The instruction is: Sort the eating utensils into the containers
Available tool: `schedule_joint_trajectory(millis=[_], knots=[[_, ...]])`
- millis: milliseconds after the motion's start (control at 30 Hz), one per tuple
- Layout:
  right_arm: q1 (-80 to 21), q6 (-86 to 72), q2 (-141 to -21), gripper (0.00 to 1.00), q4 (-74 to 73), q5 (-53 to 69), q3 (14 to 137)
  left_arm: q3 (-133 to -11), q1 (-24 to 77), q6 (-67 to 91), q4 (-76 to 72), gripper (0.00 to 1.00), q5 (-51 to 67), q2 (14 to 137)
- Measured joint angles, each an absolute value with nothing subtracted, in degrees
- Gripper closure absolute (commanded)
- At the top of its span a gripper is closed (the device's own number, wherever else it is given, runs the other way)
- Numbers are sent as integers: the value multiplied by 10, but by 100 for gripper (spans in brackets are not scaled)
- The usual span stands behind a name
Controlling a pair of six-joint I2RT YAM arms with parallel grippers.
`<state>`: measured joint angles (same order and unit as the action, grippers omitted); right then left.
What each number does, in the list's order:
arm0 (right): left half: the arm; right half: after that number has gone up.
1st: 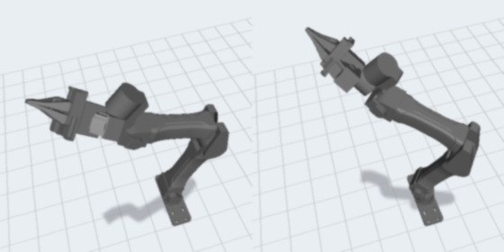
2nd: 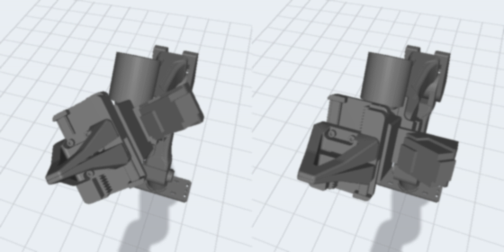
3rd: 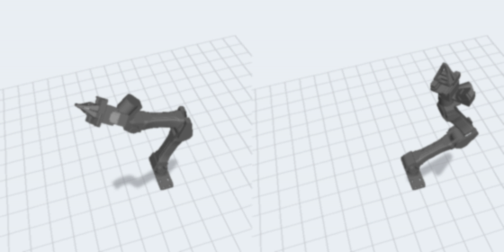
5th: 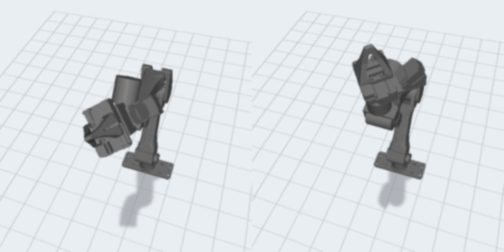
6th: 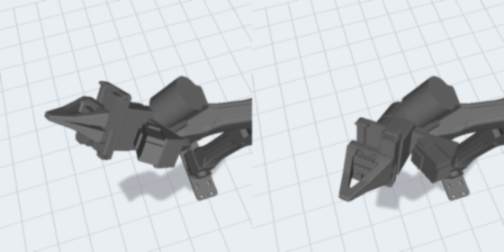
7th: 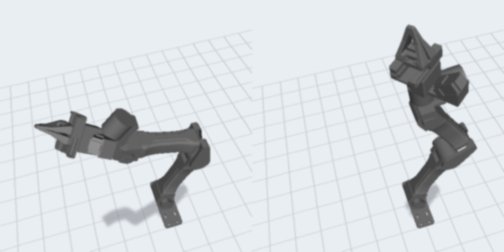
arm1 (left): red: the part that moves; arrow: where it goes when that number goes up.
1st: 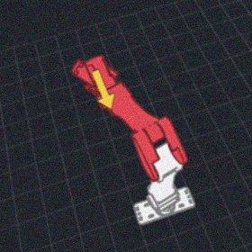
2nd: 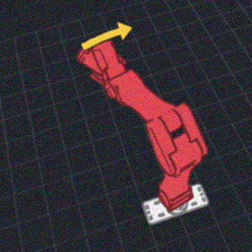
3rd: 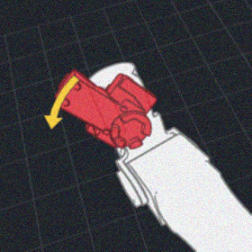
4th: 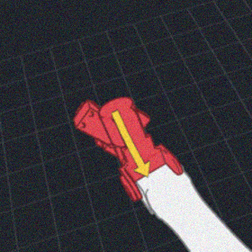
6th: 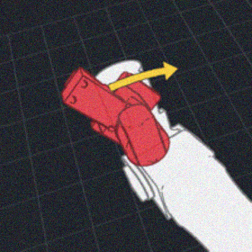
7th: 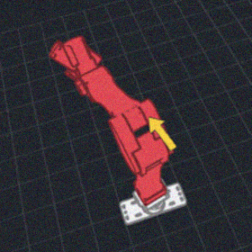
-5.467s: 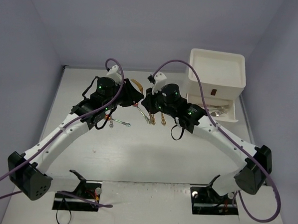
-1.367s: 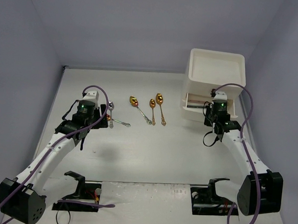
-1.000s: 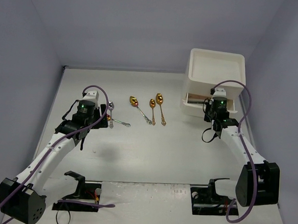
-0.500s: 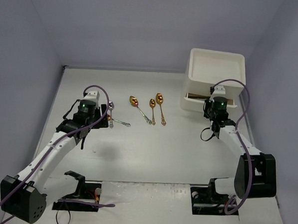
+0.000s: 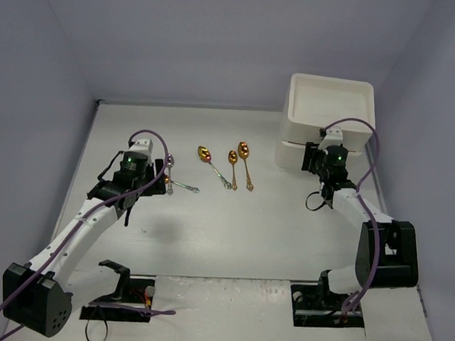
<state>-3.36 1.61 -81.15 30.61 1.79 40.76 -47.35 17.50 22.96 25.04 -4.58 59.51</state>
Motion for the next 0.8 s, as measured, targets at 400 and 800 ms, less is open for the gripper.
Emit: schedule_joint_trajectory(millis=[400,800], knots=[[-34,-11,-845,37,385,-6,397,-474,175,229,250,36,-48,608],[-34,-38,-873,36,411,-39,397,-474,175,229,250,36,-50,608]])
